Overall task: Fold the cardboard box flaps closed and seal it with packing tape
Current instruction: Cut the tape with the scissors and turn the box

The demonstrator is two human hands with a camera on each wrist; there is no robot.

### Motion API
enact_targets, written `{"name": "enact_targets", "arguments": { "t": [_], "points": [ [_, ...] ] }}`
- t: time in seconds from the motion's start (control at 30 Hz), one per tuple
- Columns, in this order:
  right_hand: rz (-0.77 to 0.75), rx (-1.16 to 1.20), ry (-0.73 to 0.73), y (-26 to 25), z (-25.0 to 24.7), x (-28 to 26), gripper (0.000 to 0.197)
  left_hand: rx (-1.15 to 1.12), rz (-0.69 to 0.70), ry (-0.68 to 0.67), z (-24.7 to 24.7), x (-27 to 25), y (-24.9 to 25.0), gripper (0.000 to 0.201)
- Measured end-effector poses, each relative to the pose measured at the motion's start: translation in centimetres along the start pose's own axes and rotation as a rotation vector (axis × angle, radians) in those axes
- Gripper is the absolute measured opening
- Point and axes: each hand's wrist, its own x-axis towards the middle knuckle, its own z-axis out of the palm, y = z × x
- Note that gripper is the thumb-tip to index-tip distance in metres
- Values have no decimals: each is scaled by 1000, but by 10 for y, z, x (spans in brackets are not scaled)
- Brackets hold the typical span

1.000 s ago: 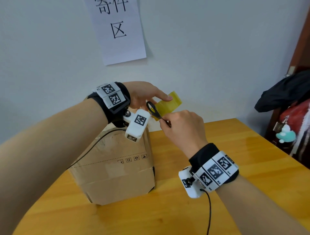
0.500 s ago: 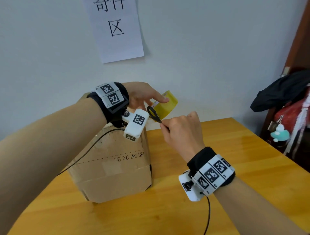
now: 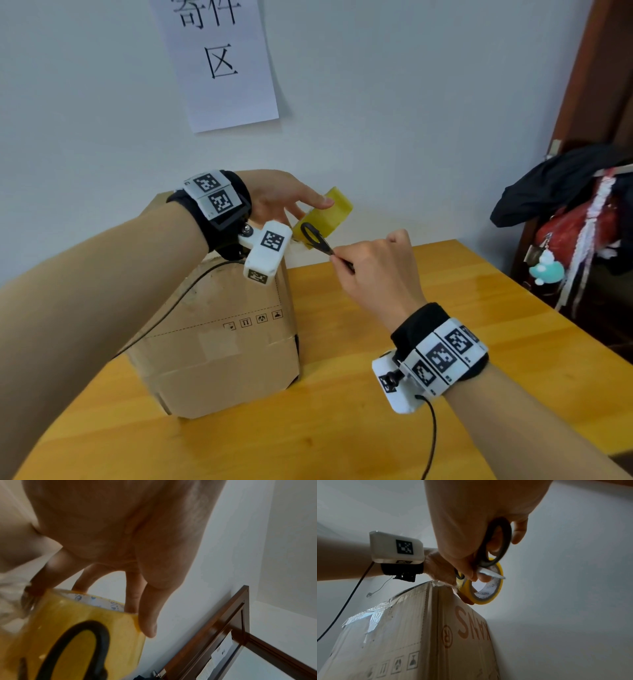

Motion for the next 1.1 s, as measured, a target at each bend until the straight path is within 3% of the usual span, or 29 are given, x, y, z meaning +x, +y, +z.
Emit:
{"name": "enact_targets", "arguments": {
  "t": [0.13, 0.3, 0.5, 0.7, 0.8, 0.9, 1.1],
  "points": [
    [4, 22, 63, -11, -3, 7, 35, 2, 25, -44, 6, -3, -1, 60],
    [31, -88, -11, -23, -5, 18, 35, -28, 24, -30, 8, -3, 4, 56],
    [93, -54, 10, -22, -4, 17, 37, -19, -34, -24, 3, 0, 14, 77],
    [124, -14, 15, -22, -2, 17, 35, -24, -124, -74, 3, 3, 23, 38],
    [118, -26, 7, -25, -3, 20, 35, -19, -161, -107, 4, 2, 25, 31],
    [116, -51, -30, -27, -3, 21, 36, 30, -179, -130, 5, 4, 25, 41],
    [134, -59, -120, -34, -11, 25, 29, 120, -180, -94, 8, 11, 20, 82]
  ]
}}
